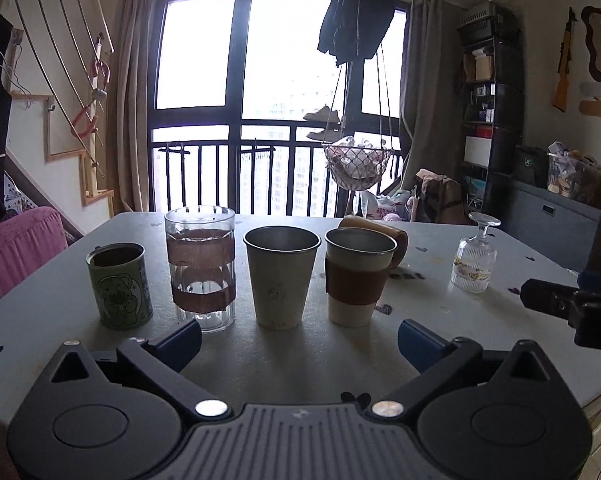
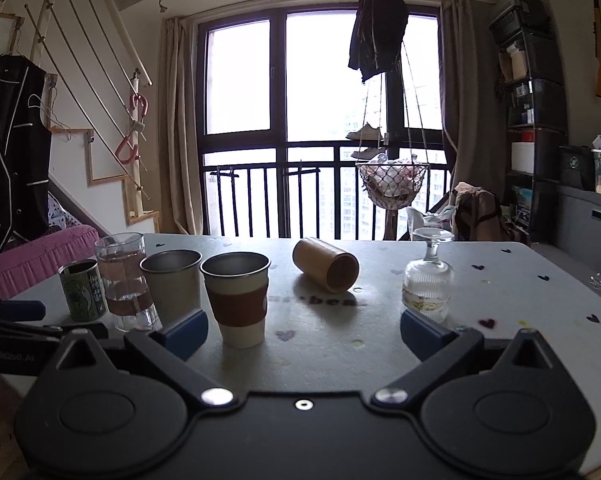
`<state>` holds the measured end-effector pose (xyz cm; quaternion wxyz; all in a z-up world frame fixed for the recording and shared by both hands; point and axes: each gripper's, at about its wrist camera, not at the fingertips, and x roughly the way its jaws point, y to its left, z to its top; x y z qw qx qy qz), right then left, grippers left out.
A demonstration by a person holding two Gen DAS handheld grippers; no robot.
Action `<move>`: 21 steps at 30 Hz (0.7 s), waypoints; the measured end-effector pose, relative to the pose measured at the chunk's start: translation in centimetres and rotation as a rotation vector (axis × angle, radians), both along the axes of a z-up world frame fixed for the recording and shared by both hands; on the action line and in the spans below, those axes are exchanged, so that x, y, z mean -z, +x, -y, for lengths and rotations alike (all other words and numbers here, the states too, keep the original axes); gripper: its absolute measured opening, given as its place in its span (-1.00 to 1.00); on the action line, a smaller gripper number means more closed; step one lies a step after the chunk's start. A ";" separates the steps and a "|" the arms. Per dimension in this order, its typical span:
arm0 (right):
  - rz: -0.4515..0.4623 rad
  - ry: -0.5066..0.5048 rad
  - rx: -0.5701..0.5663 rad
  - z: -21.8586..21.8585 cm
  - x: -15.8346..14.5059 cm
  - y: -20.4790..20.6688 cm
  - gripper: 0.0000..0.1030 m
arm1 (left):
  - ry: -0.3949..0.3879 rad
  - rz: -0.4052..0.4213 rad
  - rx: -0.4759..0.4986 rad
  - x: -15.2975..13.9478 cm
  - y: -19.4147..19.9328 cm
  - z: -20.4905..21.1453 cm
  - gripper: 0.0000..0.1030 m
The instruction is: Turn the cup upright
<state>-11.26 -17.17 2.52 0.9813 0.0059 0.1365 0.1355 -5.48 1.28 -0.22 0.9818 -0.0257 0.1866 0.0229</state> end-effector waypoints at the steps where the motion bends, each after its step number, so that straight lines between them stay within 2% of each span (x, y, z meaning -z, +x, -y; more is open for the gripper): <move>1: 0.003 0.000 0.002 0.1 0.0 -0.3 1.00 | 0.003 0.005 -0.001 -0.1 -0.3 0.0 1.00; 8: 0.013 -0.004 0.011 0.8 0.1 -1.6 1.00 | 0.024 0.042 -0.004 -0.9 -1.1 0.3 1.00; 21: 0.014 0.001 0.029 1.2 0.3 -1.7 1.00 | 0.024 0.041 -0.006 -0.9 -1.3 0.5 1.00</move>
